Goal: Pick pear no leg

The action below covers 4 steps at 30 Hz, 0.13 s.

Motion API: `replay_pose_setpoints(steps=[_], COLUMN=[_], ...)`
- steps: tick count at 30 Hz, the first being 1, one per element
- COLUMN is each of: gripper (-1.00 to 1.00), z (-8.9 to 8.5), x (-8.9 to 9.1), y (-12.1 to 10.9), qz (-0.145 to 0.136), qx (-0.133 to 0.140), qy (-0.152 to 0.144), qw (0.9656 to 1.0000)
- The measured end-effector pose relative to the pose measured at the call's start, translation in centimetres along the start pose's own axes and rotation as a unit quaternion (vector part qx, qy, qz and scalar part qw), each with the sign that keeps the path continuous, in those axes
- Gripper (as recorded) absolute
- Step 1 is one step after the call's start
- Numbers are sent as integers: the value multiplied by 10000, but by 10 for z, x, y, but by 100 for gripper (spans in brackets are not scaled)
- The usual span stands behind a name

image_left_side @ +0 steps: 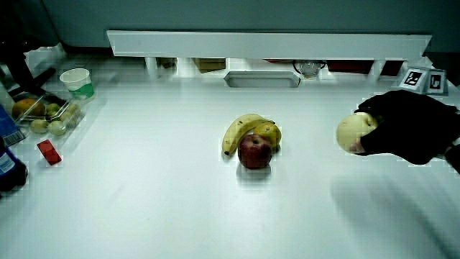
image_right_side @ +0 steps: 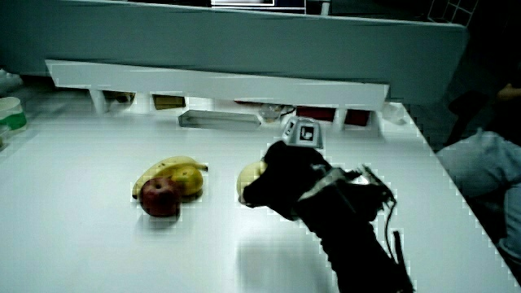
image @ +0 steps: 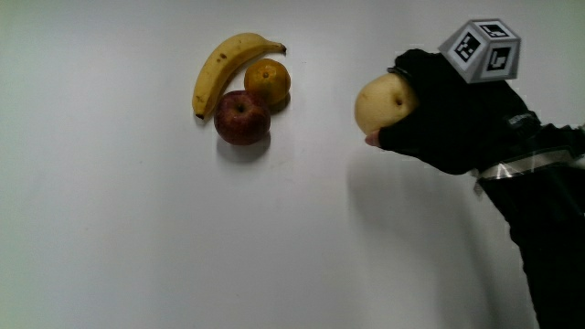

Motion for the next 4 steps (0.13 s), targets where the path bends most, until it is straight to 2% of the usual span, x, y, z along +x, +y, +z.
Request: replay_pose_setpoints(steps=[1,2,4], gripper=[100,100,100], z=[0,-2,-1], x=[-4,-6,-17], y=[2,6,9], qz=[126,-18,319], qx=[14,-19,-28], qy=[38,-98,95], qw=[9999,9999,9994])
